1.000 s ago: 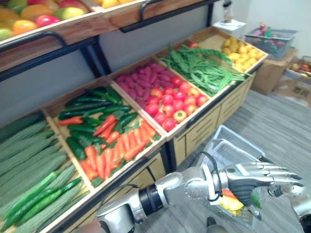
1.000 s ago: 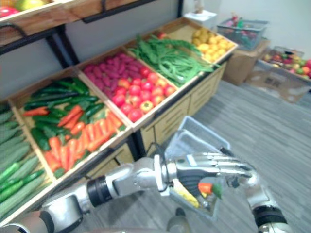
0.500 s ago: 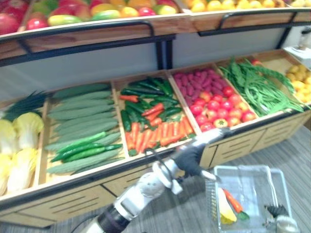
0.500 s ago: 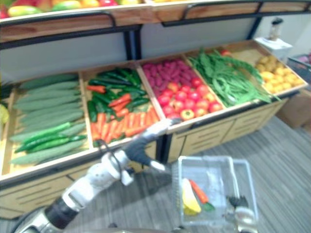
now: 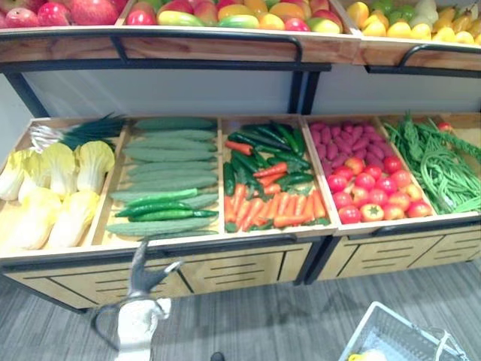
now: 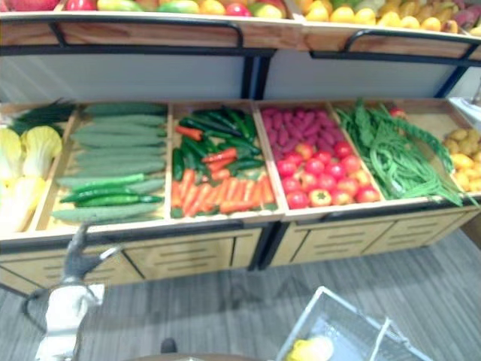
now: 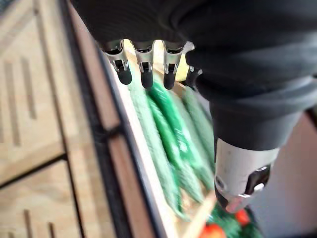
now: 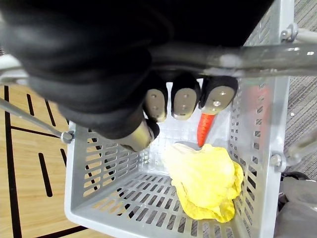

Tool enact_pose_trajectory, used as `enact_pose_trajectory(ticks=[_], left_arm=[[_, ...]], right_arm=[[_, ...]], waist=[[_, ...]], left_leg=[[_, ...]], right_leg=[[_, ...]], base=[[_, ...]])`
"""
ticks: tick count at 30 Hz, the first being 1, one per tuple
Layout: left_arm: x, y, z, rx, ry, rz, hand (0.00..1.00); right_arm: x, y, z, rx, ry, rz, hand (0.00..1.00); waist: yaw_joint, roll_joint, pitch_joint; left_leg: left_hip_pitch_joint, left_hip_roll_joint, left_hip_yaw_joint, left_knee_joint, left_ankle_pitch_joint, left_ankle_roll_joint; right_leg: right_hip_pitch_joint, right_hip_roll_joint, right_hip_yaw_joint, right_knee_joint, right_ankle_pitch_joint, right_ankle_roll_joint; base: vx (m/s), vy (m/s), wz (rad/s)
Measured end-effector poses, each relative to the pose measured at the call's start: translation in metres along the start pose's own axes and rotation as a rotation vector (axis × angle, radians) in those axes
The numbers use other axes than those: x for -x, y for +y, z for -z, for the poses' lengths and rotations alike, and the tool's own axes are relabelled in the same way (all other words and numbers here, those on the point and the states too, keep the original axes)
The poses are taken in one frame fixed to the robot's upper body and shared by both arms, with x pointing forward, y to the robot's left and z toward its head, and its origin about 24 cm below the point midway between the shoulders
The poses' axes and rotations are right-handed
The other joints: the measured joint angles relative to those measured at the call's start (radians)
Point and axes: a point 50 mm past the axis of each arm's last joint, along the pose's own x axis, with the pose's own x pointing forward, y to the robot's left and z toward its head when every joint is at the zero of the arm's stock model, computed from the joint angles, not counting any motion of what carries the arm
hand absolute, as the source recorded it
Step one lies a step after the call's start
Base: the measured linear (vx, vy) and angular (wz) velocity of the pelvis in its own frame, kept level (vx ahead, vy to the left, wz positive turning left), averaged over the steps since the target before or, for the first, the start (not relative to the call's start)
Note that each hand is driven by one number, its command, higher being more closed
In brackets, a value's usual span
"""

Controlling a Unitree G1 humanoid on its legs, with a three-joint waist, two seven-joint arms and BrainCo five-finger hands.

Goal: Pick vegetable in the basket

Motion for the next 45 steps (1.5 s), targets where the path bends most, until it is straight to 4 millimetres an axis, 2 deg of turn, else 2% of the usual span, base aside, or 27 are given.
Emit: enact_pose_trajectory(ticks=[1, 2, 4, 5, 7, 11, 13, 17, 19, 30, 35, 38, 39, 40, 41, 42, 43, 45], left_arm=[[0.003, 0.004, 0.018, -0.001, 0.087, -0.029, 0.00], [0.005, 0.005, 0.028, 0.007, 0.134, -0.040, 0.00], [0.018, 0.010, 0.064, 0.065, 0.314, -0.075, 0.00], [0.021, 0.011, 0.072, 0.085, 0.353, -0.084, 0.00], [0.044, 0.010, 0.107, 0.144, 0.531, -0.106, 0.00], [0.086, -0.003, 0.145, 0.268, 0.768, -0.124, 0.00], [0.101, -0.012, 0.154, 0.288, 0.836, -0.114, 0.00], [0.118, -0.030, 0.161, 0.299, 0.910, -0.066, 0.00], [0.121, -0.036, 0.160, 0.301, 0.915, -0.034, 0.00], [0.122, -0.060, 0.154, 0.218, 0.892, 0.162, 0.00], [0.113, -0.069, 0.146, 0.173, 0.849, 0.230, 0.00], [0.115, -0.071, 0.146, 0.163, 0.847, 0.245, 0.00], [0.114, -0.071, 0.146, 0.164, 0.847, 0.245, 0.00], [0.112, -0.071, 0.145, 0.165, 0.838, 0.243, 0.00], [0.110, -0.070, 0.144, 0.166, 0.830, 0.241, 0.00], [0.107, -0.071, 0.142, 0.169, 0.819, 0.241, 0.00], [0.107, -0.070, 0.142, 0.172, 0.820, 0.236, 0.00], [0.113, -0.076, 0.142, 0.189, 0.834, 0.243, 0.00]], right_arm=[[0.000, 0.001, 0.001, -0.001, 0.001, -0.002, 1.00], [0.000, 0.001, 0.001, -0.001, 0.001, -0.003, 1.00], [0.000, 0.003, 0.000, -0.003, 0.001, -0.007, 1.00], [0.000, 0.005, 0.000, -0.004, 0.000, -0.010, 1.00], [0.000, 0.011, -0.001, -0.008, -0.002, -0.021, 1.00], [0.000, 0.018, 0.000, -0.016, 0.005, -0.031, 1.00], [0.001, 0.022, 0.000, -0.019, 0.003, -0.034, 1.00], [0.001, 0.026, 0.001, -0.010, 0.004, -0.032, 1.00], [0.001, 0.030, 0.000, 0.011, 0.002, -0.043, 1.00], [0.002, 0.045, -0.002, 0.121, -0.025, -0.103, 1.00], [0.002, 0.054, -0.010, 0.141, -0.055, -0.131, 1.00], [0.003, 0.059, -0.014, 0.151, -0.077, -0.153, 1.00], [0.003, 0.060, -0.014, 0.154, -0.082, -0.158, 1.00], [0.004, 0.062, -0.017, 0.149, -0.098, -0.167, 1.00], [0.004, 0.065, -0.018, 0.155, -0.105, -0.180, 1.00], [0.004, 0.066, -0.019, 0.156, -0.108, -0.185, 1.00], [0.003, 0.066, -0.025, 0.157, -0.125, -0.185, 1.00], [0.001, 0.063, -0.032, 0.165, -0.142, -0.178, 1.00]], waist=[[0.000, 0.001, -0.001], [0.000, 0.003, -0.002], [-0.002, 0.004, -0.003], [-0.003, 0.004, -0.003], [-0.004, 0.003, -0.003], [-0.004, 0.003, -0.003], [-0.004, 0.004, -0.003], [-0.004, 0.005, -0.001], [-0.005, 0.007, 0.000], [-0.005, 0.010, 0.022], [-0.006, 0.034, 0.059], [-0.004, 0.041, 0.076], [-0.005, 0.040, 0.078], [-0.005, 0.043, 0.086], [-0.002, 0.026, 0.102], [-0.002, 0.019, 0.103], [-0.001, 0.028, 0.109], [0.010, 0.054, 0.110]], left_leg=[[0.000, -0.001, 0.002, 0.000, -0.003, -0.001], [0.000, -0.001, 0.004, 0.000, -0.005, -0.001], [0.003, 0.000, 0.012, 0.000, -0.006, -0.002], [0.004, 0.000, 0.015, 0.000, -0.006, -0.003], [0.021, 0.001, 0.037, 0.000, -0.017, -0.008], [0.051, 0.001, 0.068, 0.000, -0.035, -0.013], [0.062, 0.002, 0.088, 0.000, -0.044, -0.016], [0.092, 0.003, 0.117, 0.000, -0.059, -0.023], [0.105, 0.003, 0.126, 0.000, -0.065, -0.027], [0.150, 0.003, 0.155, 0.000, -0.084, -0.033], [0.173, 0.009, 0.176, 0.004, -0.086, -0.036], [0.215, 0.031, 0.246, 0.015, -0.104, -0.051], [0.208, 0.041, 0.255, 0.049, -0.120, -0.053], [0.177, 0.072, 0.268, 0.159, -0.165, -0.063], [0.125, 0.102, 0.263, 0.309, -0.182, -0.057], [0.097, 0.113, 0.245, 0.378, -0.182, -0.057], [0.056, 0.133, 0.179, 0.492, -0.182, -0.057], [0.030, 0.108, 0.046, 0.557, -0.239, -0.063]], right_leg=[[0.000, 0.000, 0.002, -0.002, 0.000, 0.000], [0.000, 0.000, 0.004, -0.003, 0.000, 0.000], [0.000, 0.003, 0.012, -0.015, 0.001, -0.001], [0.001, 0.004, 0.014, -0.017, 0.001, -0.001], [0.003, 0.005, 0.037, -0.022, 0.001, -0.001], [0.017, 0.008, 0.067, -0.042, 0.005, 0.006], [0.018, 0.009, 0.085, -0.048, 0.006, 0.008], [0.031, 0.010, 0.111, -0.059, 0.009, 0.012], [0.035, 0.011, 0.126, -0.060, 0.009, 0.012], [0.066, 0.013, 0.149, -0.077, 0.009, 0.013], [0.062, 0.016, 0.185, -0.051, 0.005, 0.008], [0.048, 0.033, 0.253, -0.029, -0.009, 0.005], [0.040, 0.035, 0.265, -0.016, -0.015, 0.002], [0.022, 0.041, 0.295, 0.004, -0.035, -0.009], [0.006, 0.040, 0.337, 0.025, -0.045, -0.008], [-0.007, 0.039, 0.358, 0.032, -0.044, -0.008], [-0.030, 0.051, 0.411, 0.050, -0.040, -0.001], [-0.062, 0.066, 0.510, 0.058, -0.031, -0.001]], base=[[0.05, -0.014, -0.04], [0.07, -0.017, -0.07], [0.07, -0.019, -0.10], [0.07, -0.021, -0.13], [0.09, -0.020, -0.23], [0.07, -0.013, -0.22], [0.05, -0.007, -0.29], [0.06, -0.006, -0.22], [0.04, 0.000, -0.22], [0.02, 0.001, -0.08], [0.00, 0.008, -0.12], [-0.01, -0.009, -0.53], [0.00, -0.040, -0.72], [-0.01, -0.075, -0.75], [-0.02, -0.104, -0.79], [-0.03, -0.129, -1.00], [-0.02, -0.098, -1.21], [0.02, 0.037, -1.57]])
